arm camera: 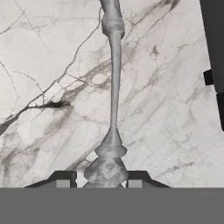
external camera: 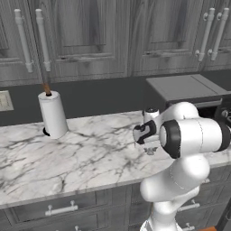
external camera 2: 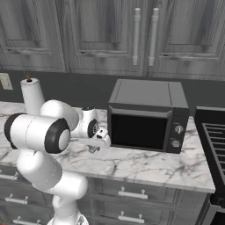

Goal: Take the fork and place it on the left side of the plate. Then take the spoon and place it on the right side of the plate. Make sure they're directly next to the plate.

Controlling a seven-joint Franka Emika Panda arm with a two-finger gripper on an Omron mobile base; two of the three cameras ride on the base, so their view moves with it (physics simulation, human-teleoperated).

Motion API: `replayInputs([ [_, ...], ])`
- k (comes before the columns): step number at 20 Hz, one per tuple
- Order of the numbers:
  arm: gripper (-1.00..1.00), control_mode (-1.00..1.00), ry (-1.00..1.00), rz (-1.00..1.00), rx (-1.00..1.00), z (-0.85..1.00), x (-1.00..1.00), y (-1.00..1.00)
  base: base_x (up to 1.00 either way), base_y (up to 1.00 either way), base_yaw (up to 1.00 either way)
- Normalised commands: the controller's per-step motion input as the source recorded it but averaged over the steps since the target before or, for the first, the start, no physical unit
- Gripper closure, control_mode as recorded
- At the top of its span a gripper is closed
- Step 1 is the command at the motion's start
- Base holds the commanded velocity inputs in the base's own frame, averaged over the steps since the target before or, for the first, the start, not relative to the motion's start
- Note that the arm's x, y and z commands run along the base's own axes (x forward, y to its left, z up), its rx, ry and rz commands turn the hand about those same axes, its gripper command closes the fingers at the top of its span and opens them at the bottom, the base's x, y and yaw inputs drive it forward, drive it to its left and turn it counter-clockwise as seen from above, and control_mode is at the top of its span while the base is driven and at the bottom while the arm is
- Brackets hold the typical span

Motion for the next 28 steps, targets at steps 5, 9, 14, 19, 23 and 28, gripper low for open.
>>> replayInputs([
  [5, 1.0, -1.0, 0.14, -0.23, 0.01, -0.4, -0.06, 0.23, 0.0, 0.0, 0.0],
  [9, 1.0, -1.0, 0.02, -0.19, 0.0, -0.18, -0.16, 0.3, 0.0, 0.0, 0.0],
  [14, 1.0, -1.0, -0.05, -0.13, 0.0, 0.07, -0.29, 0.22, 0.0, 0.0, 0.0],
  [19, 1.0, -1.0, -0.13, -0.02, 0.0, 0.49, -0.34, 0.16, 0.0, 0.0, 0.0],
  [23, 1.0, -1.0, -0.1, 0.0, 0.0, 0.83, -0.57, 0.03, 0.0, 0.0, 0.0],
  [28, 1.0, -1.0, -0.01, 0.0, -0.01, 0.9, -0.83, 0.0, 0.0, 0.0, 0.0],
])
